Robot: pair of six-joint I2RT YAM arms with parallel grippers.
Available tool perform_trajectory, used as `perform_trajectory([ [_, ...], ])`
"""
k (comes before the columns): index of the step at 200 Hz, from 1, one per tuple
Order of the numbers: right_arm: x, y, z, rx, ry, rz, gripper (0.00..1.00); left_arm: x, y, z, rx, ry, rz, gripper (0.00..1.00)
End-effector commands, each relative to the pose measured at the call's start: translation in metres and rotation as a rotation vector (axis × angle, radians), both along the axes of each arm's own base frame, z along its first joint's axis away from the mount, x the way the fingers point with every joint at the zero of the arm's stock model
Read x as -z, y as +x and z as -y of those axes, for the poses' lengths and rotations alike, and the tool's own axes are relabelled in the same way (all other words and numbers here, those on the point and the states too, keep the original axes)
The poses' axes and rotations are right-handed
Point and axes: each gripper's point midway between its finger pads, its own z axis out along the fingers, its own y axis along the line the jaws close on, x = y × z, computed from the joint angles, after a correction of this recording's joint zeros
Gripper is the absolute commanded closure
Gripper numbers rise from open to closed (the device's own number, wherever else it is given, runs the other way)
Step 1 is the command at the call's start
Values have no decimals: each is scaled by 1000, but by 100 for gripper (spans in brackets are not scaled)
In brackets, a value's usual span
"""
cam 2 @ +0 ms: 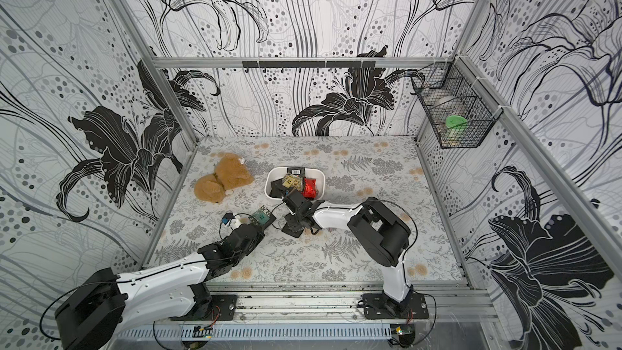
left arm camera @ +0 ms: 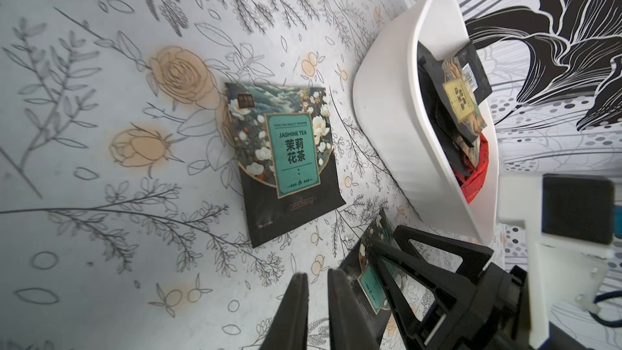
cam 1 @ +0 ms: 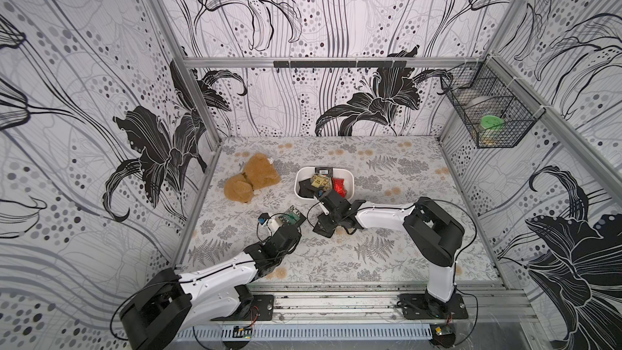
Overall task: Put the tea bags into the storage box
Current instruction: Move the tea bag to the center of the board.
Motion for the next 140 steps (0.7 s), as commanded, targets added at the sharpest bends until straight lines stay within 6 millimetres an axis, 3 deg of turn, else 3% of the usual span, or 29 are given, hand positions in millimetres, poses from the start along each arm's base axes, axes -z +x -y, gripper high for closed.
perform_trajectory([
  [1, 47, -27, 28, -29, -202, -108, 43, 2, -4, -19, -56, 53, 9, 82],
  [40, 45, -42, 25, -27, -167, -153, 25, 0, -4, -21, -61, 45, 26, 81],
  [110, -8, -47, 15, 3, -68, -93, 2, -6, -3, -18, -40, 37, 35, 81],
  [140, -19, -60, 6, -10, -32, -107, 4, -8, -5, -20, -36, 34, 40, 81],
])
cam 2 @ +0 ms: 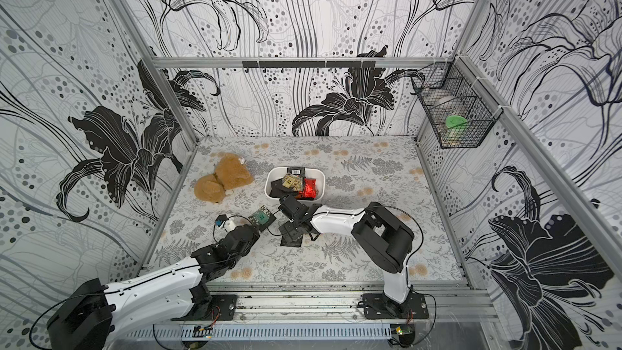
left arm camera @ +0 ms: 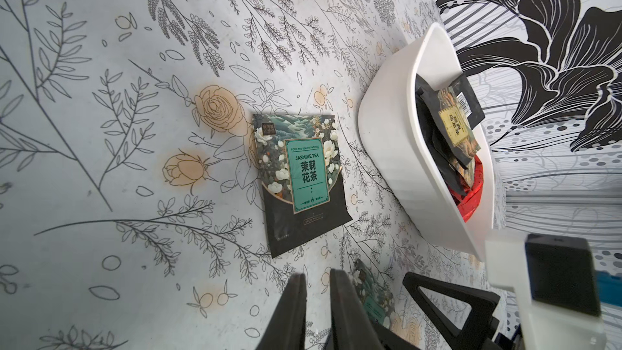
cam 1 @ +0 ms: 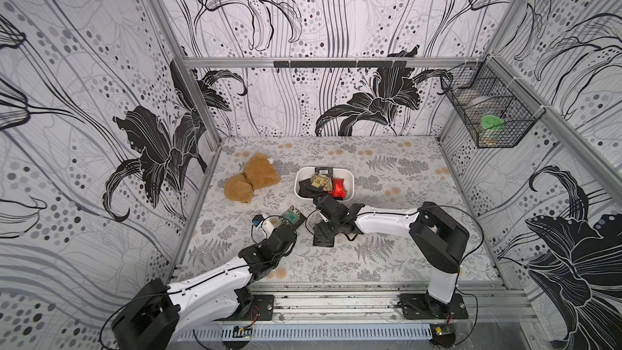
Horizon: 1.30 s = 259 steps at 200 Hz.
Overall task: Put the tea bags into the storage box
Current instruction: Move the tea bag to the center of the board, then pick up the tea bag from the center of the board.
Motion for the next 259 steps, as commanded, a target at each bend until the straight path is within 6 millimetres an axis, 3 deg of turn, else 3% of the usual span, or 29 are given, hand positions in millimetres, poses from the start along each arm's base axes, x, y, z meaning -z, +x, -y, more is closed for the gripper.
perform_trajectory([
  [1, -10, -19, 1, 1, 7, -35, 4, 1, -2, -6, 0, 22, 6, 81],
  [43, -5, -36, -5, 15, -33, -40, 4, -2, -3, -8, 0, 12, 21, 81],
  [95, 8, -33, 7, 83, -115, -22, 4, -3, -4, -9, 5, 14, 25, 81],
  [166, 26, -38, -4, 83, -78, -80, 4, -5, -5, -10, 3, 10, 32, 81],
  [179, 32, -40, -3, 88, -91, -91, 1, -5, -6, -11, 0, 10, 31, 81],
  [199, 40, -42, 3, 99, -115, -100, 18, -4, -6, -12, 1, 11, 30, 81],
  [233, 40, -43, 8, 111, -124, -97, 34, -3, -7, -14, -9, 22, 26, 81],
  [259, 37, -41, 6, 109, -119, -88, 53, -1, -7, -16, -13, 30, 23, 81],
])
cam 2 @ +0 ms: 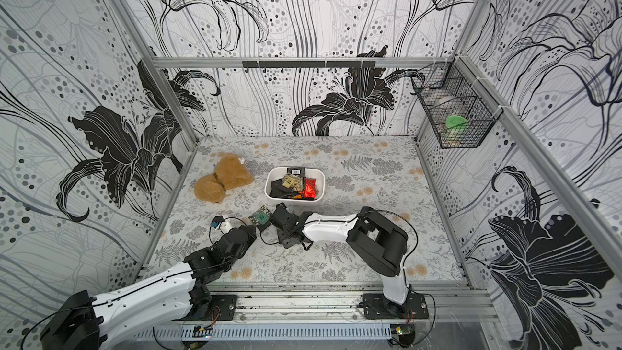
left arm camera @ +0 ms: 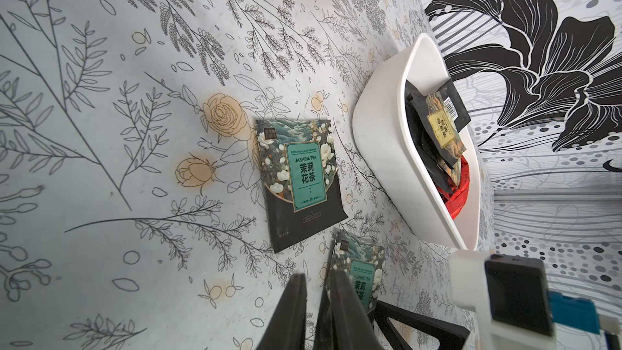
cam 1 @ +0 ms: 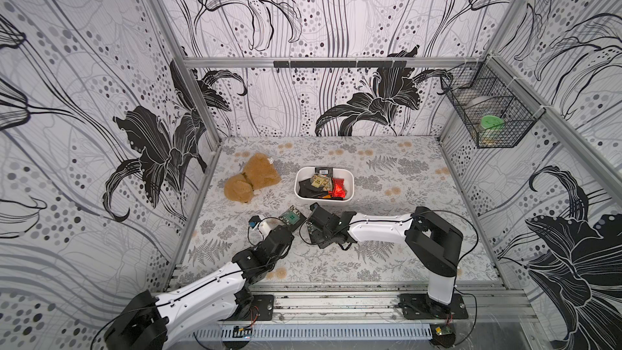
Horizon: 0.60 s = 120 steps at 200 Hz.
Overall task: Put the tea bags into the storage box
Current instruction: Pick up the tea bag from the center of the board.
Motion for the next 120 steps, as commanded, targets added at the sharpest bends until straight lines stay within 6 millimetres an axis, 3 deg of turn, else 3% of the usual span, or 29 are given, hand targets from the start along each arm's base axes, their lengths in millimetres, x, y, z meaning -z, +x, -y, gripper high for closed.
perform_trajectory([
  [1, 26, -14, 18, 5, -92, -64, 54, 4, 0, -8, -19, 32, 5, 81],
  [72, 23, -10, 12, 3, -89, -55, 100, 7, 0, -8, -17, 49, 1, 81],
  [91, 13, -8, 9, 2, -63, -38, 100, 5, 1, -8, -13, 55, 0, 81],
  [120, -22, -3, 0, 6, 32, 10, 100, 4, 2, -8, -8, 67, 1, 81],
])
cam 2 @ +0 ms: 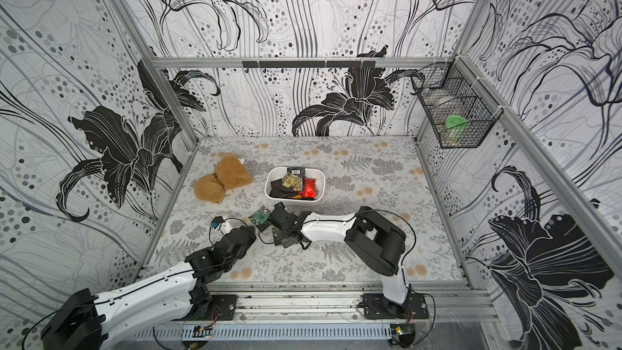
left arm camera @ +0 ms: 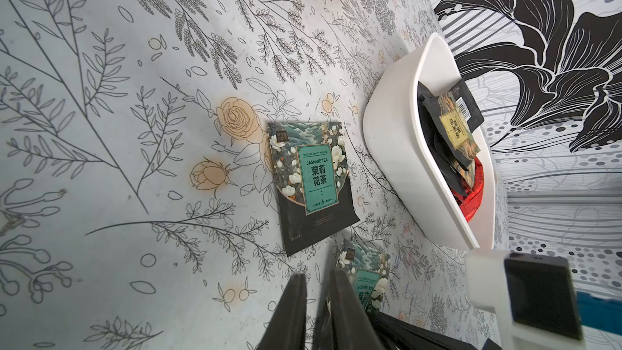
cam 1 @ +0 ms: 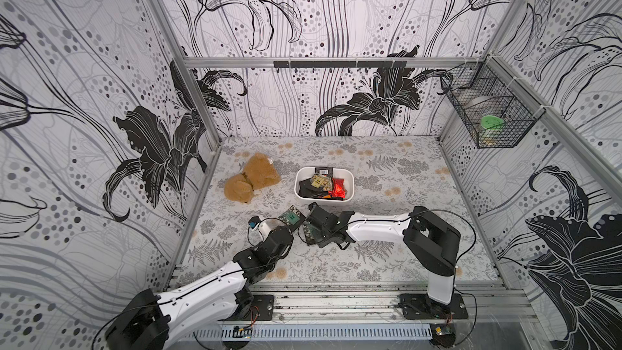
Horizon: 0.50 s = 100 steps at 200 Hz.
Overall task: Put the tea bags into the storage box
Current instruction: Pick up the tea bag from the center of the board, then place the tea bag in the storage box.
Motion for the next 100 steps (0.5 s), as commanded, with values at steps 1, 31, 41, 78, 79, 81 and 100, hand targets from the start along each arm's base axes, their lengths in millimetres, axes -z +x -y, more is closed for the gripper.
perform_trajectory([
  [1, -20, -5, 6, 1, 22, 9, 100, -1, 2, -4, -3, 35, 10, 81],
  [31, -64, 7, -1, 14, 112, 79, 100, -3, 3, -2, 11, 46, 11, 81],
  [41, -80, 13, -2, 19, 146, 104, 100, -3, 4, -2, 14, 58, 7, 81],
  [78, -118, 54, 14, 77, 211, 159, 100, -4, 8, -4, 26, 116, -7, 75],
  [79, -119, 55, 15, 78, 214, 161, 100, -5, 8, -4, 24, 116, -6, 75],
  [81, -120, 58, 16, 81, 216, 164, 100, -4, 9, -5, 25, 119, -8, 74],
  [100, -127, 89, 30, 124, 240, 168, 100, -1, 12, -8, 30, 140, -29, 70],
])
